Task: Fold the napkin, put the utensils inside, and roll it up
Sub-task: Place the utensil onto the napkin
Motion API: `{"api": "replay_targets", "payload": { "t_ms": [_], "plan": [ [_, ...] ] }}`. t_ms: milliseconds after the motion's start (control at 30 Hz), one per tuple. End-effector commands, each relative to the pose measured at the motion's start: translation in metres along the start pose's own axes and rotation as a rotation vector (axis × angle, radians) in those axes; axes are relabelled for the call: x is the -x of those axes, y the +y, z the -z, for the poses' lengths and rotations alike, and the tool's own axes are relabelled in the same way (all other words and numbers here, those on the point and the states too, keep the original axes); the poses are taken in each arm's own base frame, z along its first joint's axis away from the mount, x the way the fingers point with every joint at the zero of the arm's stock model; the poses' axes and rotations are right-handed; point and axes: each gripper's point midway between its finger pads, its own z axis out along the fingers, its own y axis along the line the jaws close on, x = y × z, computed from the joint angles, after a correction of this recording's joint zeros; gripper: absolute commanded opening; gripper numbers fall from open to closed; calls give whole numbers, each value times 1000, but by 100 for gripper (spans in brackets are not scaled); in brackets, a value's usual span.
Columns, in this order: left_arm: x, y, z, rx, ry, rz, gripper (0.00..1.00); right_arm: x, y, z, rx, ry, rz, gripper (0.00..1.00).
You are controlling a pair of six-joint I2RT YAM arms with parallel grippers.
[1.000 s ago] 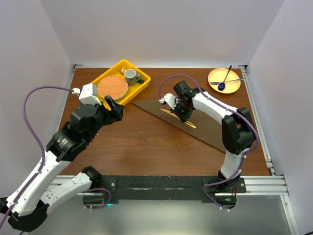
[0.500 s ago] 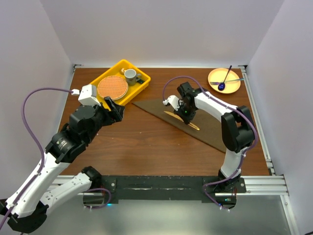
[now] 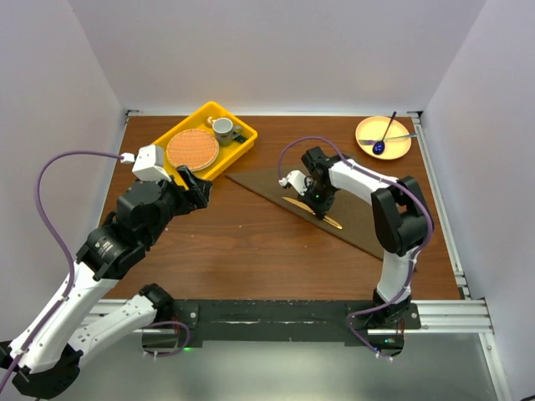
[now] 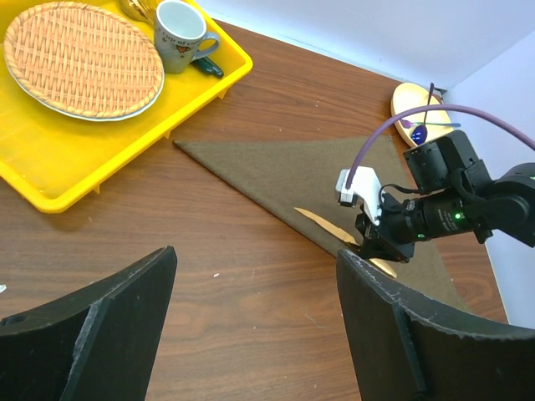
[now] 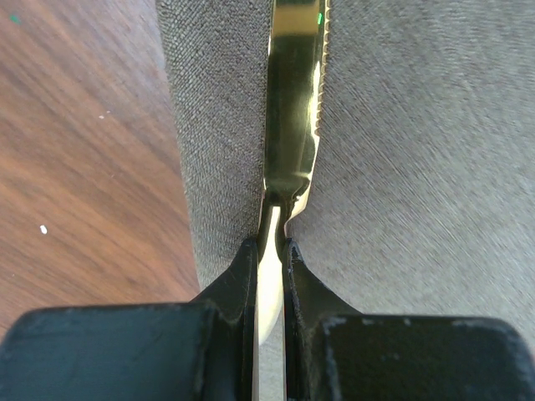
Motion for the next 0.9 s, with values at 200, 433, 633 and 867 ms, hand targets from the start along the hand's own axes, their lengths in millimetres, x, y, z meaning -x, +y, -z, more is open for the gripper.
{"api": "replay_targets", "payload": {
  "t_ms": [200, 433, 633, 867],
  "plan": [
    [11, -1, 2, -10, -38, -9, 83, -1, -5, -1, -6, -4, -1, 0],
    [9, -1, 3, -12, -35, -10, 83, -4, -6, -5, -13, 16, -17, 3],
    [1, -2, -5, -10, -13, -14, 89, 1, -11, 3, -41, 4, -39, 31],
    [-27, -15, -39, -15, 85, 13, 95, 30, -25, 72, -156, -142, -167, 56]
  ]
}}
